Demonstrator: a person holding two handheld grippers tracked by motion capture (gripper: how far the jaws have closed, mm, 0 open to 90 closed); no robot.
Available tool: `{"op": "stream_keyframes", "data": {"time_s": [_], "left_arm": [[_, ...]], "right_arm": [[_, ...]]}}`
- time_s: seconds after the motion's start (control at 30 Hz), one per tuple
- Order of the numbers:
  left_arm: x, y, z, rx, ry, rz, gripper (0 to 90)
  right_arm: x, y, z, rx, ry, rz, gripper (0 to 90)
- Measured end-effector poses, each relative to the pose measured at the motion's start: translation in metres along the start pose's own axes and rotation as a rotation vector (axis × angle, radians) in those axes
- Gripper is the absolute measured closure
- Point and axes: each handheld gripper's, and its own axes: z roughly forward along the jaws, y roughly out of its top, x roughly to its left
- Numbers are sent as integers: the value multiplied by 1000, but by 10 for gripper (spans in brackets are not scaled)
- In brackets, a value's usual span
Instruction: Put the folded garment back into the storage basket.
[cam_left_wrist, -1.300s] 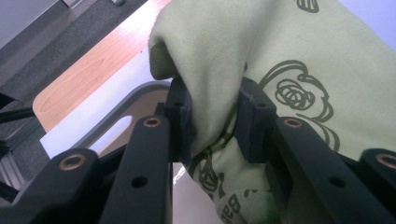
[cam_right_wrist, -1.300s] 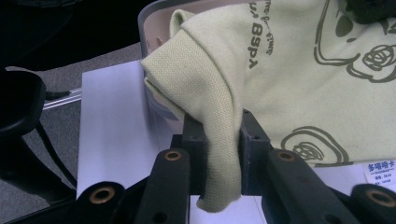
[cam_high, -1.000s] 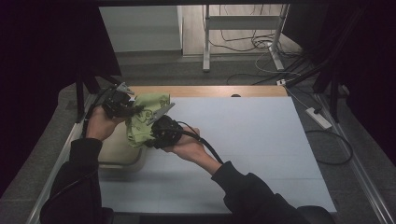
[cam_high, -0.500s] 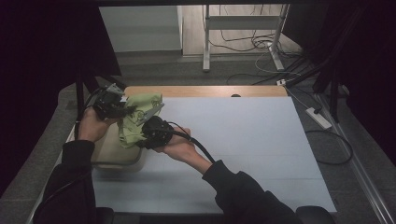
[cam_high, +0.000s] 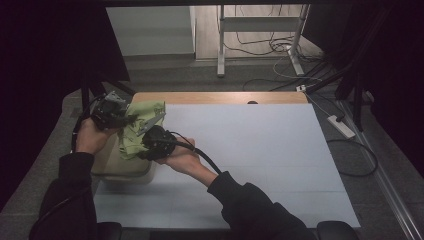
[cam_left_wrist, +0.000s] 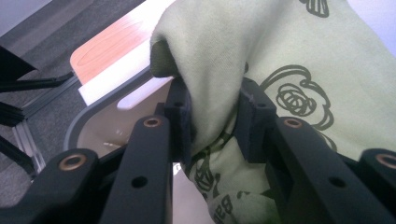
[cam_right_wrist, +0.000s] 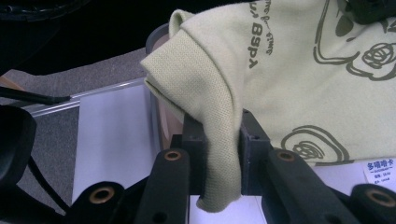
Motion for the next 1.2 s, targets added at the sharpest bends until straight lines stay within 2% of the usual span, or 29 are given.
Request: {"op": "stream_keyframes", "data": {"time_s": [0.43,1.2], "left_arm": [[11,-12,-1,19,15,-15,688],[20,-34,23,66,18,-58,683]], "right_arm": [[5,8,17,5,-1,-7,762],[4,-1,49,35,-8,21,760]]}}
